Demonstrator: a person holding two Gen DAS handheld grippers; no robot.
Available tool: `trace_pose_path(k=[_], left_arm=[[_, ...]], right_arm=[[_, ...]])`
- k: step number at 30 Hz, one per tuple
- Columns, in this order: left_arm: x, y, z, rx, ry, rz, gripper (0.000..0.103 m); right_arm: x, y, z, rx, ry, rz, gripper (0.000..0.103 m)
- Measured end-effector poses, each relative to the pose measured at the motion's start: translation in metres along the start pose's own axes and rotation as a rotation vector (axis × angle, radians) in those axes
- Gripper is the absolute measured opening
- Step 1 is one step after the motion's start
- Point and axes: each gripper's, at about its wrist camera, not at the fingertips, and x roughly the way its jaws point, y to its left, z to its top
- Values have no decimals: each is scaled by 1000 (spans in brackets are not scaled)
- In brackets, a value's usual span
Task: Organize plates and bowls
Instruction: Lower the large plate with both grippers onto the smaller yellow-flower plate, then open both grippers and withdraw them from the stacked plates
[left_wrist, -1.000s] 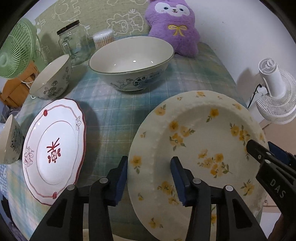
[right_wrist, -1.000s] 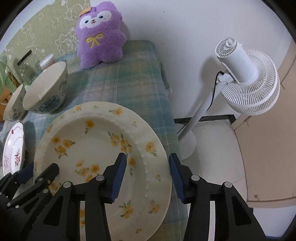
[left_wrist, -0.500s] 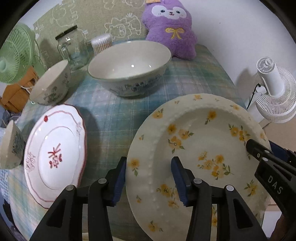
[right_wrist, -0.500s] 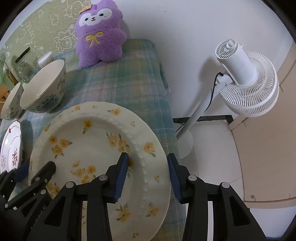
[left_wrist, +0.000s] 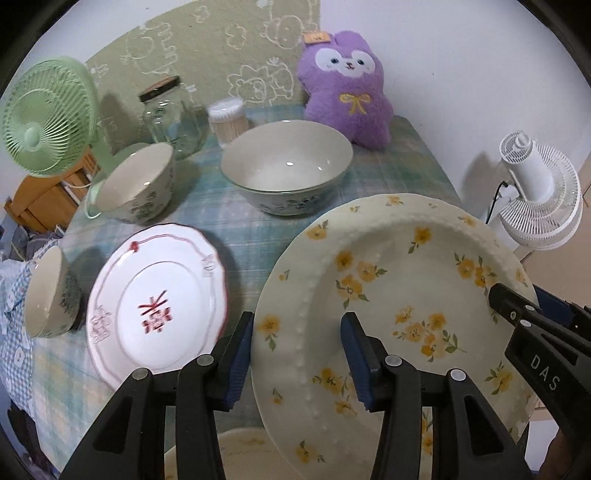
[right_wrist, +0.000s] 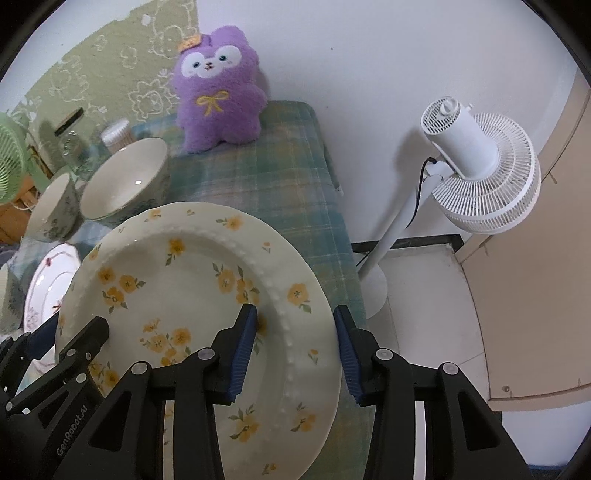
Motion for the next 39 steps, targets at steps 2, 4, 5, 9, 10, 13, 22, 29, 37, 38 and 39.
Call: trace_pose_path(k=[2,4,5,9,10,13,22,29,37,38,39], left_arm=[[-8,7,-6,-4,-6,2,48],[-15,14,-12,-3,-10,1,48],[-17,18,-15,-5,-11,-1,48],[-29,32,-32,-12,-16,0,47],[-31,35,-35,-15,-16,-1,47],[-40,47,-50,-16,-20,-4,47],[-51,72,-92,7,7,-10,47],[-52,86,-122,35,40,-22,47],[-51,90,-142,65,51,-36,47],[-51,89,-142,70,51,-40,47],[-51,89,-143,74,48,-40,47]], right_arm=[[-7,5,-4,-3,-5,1,46],[-15,12,-10,-6,-9,1,46],[-19,15,-14,-6,-11,1,46],[-33,29,-31,-8,-15,1,46],[-35,32,-36,-8,-15,1,46],[-43,41,-51,-7,-10,0,46],[-57,64,-104,0,29,-4,46],[-60,78,-136,5,53,-19,46],[-59,82,-156,22,72,-55,46],[-59,81,-156,22,73,-59,46],[-58,81,-158,25,78,-62,46]])
